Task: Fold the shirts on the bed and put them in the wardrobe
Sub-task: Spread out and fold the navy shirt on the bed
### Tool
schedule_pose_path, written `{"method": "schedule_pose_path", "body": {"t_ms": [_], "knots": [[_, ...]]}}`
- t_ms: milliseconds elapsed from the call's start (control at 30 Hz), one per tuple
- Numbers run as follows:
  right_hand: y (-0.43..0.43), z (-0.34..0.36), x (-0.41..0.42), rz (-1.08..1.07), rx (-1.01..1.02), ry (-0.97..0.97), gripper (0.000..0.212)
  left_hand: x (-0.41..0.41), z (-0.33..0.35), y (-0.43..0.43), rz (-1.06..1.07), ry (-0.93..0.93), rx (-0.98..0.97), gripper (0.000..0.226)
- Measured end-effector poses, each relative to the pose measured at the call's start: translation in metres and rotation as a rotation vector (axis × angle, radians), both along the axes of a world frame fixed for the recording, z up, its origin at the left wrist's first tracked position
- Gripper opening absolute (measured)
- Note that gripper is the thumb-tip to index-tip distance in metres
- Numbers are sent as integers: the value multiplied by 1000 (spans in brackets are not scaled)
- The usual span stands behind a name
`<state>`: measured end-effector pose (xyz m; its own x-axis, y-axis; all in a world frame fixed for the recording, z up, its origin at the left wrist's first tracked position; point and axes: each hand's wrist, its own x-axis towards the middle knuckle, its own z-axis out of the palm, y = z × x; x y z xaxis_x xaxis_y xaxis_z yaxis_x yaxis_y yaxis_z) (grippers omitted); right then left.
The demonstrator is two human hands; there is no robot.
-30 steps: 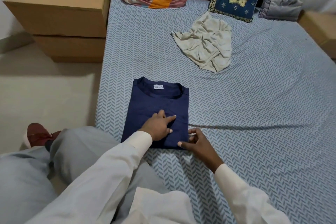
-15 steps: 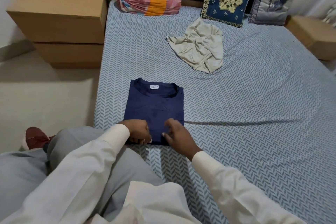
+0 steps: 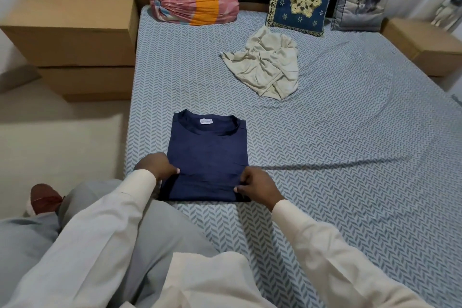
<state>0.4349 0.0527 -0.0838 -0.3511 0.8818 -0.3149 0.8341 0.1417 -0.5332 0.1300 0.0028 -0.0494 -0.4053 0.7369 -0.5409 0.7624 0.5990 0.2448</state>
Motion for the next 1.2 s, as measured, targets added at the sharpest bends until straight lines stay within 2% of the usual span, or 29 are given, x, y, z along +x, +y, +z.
{"method": "schedule_pose_path", "body": {"t_ms": [100,167,233,400,467,533,600,633,700,733,900,1033,1200], "knots": [[16,-2,-9,-238,91,130,56,-1,-7,7,255,-111,109,86],[29,-1,-22,-324,40,171,63,-1,-10,10,335,-220,150,82],[42,-1,-35,-390,-43,214,53,2,-15,13,373,-283,168,71],[72,0,-55,-526,-146,304,20,9,-19,29,375,-240,257,32],[78,3,-56,-512,-152,303,21,8,-19,36,385,-307,346,30],[81,6,-56,-471,-164,340,26,4,-25,41,347,-402,418,50],[83,5,-51,-397,-190,435,44,-1,-28,44,277,-428,427,72],[82,6,-49,-341,-197,477,58,-3,-30,46,252,-417,422,75],[84,4,-45,-245,-165,497,80,-7,-32,54,230,-409,435,70],[88,0,-44,-215,-146,485,84,-7,-30,58,220,-417,447,65],[100,-5,-41,-193,-216,470,66,-13,-29,74,226,-492,469,64],[103,0,-39,-145,-250,445,68,-17,-30,80,187,-557,453,73],[102,9,-44,-40,-204,359,77,-7,-29,77,50,-517,473,86]]}}
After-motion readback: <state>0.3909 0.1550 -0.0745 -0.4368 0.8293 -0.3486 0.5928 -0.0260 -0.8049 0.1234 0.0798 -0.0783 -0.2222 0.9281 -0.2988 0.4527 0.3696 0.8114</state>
